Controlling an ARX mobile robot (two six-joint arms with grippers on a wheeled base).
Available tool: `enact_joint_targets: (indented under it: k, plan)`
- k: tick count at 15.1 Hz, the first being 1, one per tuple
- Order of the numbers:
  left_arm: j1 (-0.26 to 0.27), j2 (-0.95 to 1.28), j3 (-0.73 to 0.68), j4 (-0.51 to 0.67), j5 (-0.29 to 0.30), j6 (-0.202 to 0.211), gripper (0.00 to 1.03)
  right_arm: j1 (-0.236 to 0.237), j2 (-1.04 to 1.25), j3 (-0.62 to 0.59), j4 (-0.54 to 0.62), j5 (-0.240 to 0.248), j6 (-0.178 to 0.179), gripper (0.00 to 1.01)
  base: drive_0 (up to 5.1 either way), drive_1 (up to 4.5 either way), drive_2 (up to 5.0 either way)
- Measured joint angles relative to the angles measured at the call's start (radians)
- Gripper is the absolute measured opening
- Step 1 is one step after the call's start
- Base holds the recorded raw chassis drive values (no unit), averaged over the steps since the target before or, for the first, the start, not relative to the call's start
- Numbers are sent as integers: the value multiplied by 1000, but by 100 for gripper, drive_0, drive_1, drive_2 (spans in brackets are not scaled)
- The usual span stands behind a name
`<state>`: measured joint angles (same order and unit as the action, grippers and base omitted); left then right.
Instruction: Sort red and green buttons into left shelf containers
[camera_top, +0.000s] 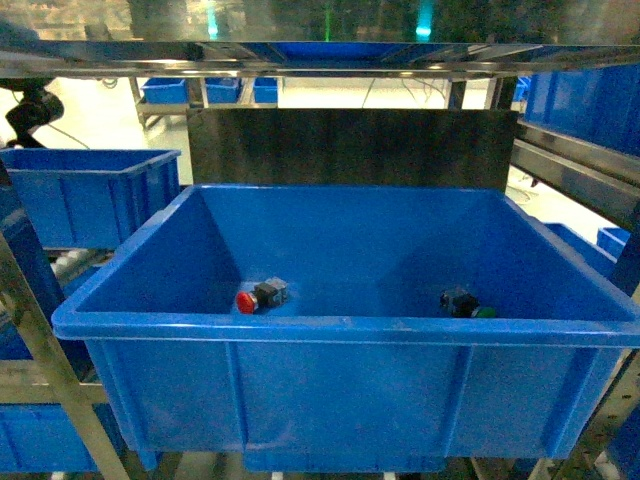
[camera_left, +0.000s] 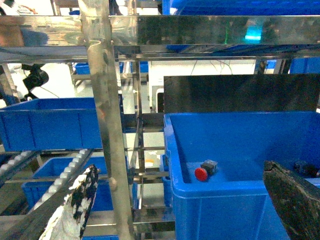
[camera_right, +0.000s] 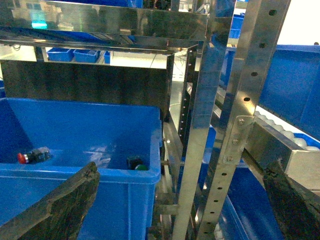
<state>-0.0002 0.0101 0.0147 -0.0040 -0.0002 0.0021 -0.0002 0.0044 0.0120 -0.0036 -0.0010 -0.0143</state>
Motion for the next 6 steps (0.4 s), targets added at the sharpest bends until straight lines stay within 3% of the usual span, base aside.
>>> enact_joint_targets:
  k: [6]
  plan:
    - [0,0,0,0,0,0,98,0,0,0,0,0,0,98,0,0,0]
